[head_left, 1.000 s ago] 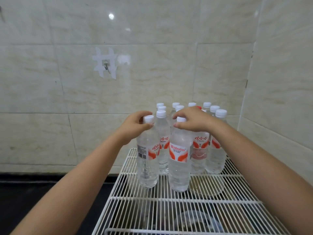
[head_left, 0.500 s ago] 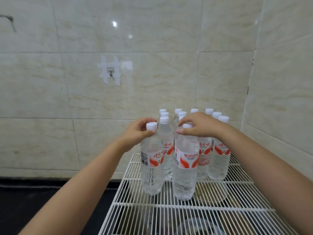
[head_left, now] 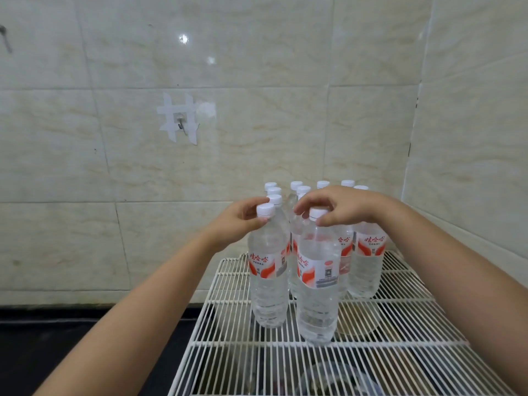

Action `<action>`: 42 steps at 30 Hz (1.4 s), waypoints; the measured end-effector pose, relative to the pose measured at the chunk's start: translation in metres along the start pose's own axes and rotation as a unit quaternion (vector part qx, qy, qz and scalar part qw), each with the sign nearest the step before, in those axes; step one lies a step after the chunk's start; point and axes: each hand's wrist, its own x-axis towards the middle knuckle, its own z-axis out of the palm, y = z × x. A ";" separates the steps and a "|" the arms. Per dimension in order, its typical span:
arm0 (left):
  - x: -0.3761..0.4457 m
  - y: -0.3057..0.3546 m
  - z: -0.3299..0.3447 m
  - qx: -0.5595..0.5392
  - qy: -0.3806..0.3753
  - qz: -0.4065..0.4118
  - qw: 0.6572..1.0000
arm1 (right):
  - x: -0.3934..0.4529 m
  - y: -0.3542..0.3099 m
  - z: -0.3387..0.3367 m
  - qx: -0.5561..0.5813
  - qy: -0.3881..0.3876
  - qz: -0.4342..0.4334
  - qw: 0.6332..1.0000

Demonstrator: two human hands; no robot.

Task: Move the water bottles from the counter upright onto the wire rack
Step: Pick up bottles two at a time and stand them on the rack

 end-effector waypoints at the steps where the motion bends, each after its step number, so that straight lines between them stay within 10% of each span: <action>1: 0.001 0.000 0.004 0.001 0.008 0.000 1.000 | 0.000 -0.001 0.003 -0.044 0.028 0.019 0.998; 6: 0.006 0.001 0.011 0.052 0.060 0.008 0.997 | 0.006 -0.014 0.023 -0.312 0.152 0.129 0.929; 14: 0.008 0.004 0.025 0.129 0.154 0.011 0.980 | 0.006 -0.018 0.009 -0.111 0.114 0.103 0.982; 42: 0.004 -0.010 0.075 -0.016 0.331 0.058 0.942 | 0.019 0.011 0.019 -0.072 0.187 0.051 0.978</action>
